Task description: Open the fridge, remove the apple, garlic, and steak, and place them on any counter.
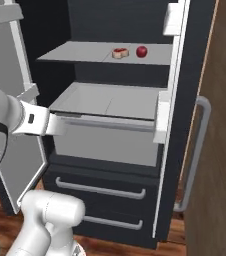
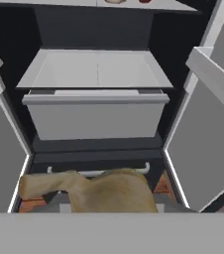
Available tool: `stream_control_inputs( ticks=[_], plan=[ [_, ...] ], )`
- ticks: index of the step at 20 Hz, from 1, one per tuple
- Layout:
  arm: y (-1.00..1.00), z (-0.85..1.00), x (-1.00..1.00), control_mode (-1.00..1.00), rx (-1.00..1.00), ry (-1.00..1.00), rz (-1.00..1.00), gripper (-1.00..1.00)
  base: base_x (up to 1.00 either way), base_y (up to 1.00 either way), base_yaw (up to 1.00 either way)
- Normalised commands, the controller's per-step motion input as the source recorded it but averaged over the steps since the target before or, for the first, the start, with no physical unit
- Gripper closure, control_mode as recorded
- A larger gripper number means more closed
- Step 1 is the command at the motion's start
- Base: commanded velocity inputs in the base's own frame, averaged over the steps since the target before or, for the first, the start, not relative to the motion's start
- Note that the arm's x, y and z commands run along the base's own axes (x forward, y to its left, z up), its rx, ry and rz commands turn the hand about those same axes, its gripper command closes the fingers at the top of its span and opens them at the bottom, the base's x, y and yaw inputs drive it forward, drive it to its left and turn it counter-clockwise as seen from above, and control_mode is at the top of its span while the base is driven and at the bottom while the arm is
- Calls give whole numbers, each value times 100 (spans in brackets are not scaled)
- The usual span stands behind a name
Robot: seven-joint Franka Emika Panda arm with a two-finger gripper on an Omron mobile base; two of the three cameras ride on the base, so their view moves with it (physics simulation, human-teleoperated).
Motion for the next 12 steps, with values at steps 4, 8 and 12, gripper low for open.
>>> stream_control_inputs(
  ticks=[4,8,12],
  plan=[
    [0,0,0,100,0,0,0,100,-100,0,0],
    [0,0,0,100,0,0,0,100,-74,0,0],
    [0,0,0,100,0,0,0,100,-4,21,0]
  ],
)
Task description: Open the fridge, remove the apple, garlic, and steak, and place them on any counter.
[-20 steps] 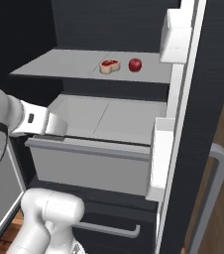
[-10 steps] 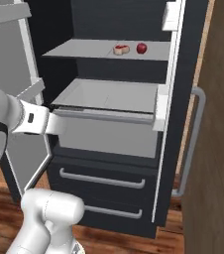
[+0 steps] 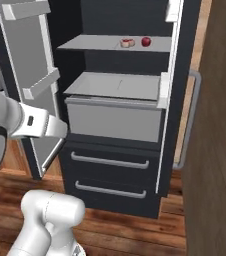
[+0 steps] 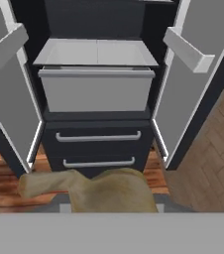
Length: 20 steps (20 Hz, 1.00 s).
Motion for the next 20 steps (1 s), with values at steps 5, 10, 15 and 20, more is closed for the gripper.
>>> stream_control_inputs(
  ticks=[5,10,15,20],
  plan=[
    [0,0,0,100,0,0,0,100,0,75,-1],
    [0,0,0,100,0,0,0,100,-1,100,0],
    [0,0,0,100,0,0,0,100,0,100,0],
    [0,0,0,100,0,0,0,100,6,94,1]
  ],
)
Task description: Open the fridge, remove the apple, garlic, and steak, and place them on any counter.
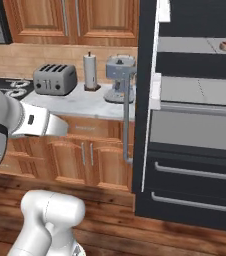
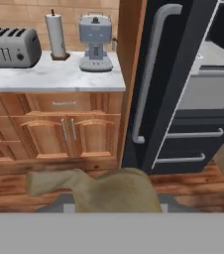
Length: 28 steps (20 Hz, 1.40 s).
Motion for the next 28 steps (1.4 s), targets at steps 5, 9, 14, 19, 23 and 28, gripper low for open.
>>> stream_control_inputs(
  ticks=[5,9,14,19,23,28],
  plan=[
    [0,0,0,100,0,0,0,100,0,53,1],
    [0,0,0,100,0,0,0,100,8,44,2],
    [0,0,0,100,0,0,0,100,75,44,5],
    [0,0,0,100,0,0,0,100,100,33,7],
    [0,0,0,100,0,0,0,100,100,9,5],
    [0,0,0,100,0,0,0,100,100,3,5]
  ],
)
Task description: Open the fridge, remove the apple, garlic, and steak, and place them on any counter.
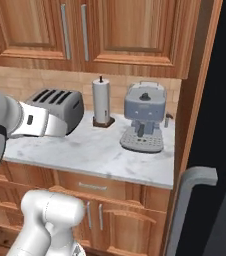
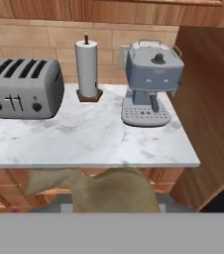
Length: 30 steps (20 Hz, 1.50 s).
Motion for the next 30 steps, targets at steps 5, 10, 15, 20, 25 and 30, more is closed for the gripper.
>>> stream_control_inputs(
  ticks=[5,10,15,20,25,30],
  plan=[
    [0,0,0,100,0,0,0,100,78,1,0],
    [0,0,0,100,0,0,0,100,28,2,0],
    [0,0,0,100,0,0,0,100,0,0,0],
    [0,0,0,100,0,0,0,100,0,0,0],
    [0,-4,0,-100,0,3,0,100,0,0,0],
    [12,-37,23,-100,-2,25,1,100,0,0,0]
  ],
)
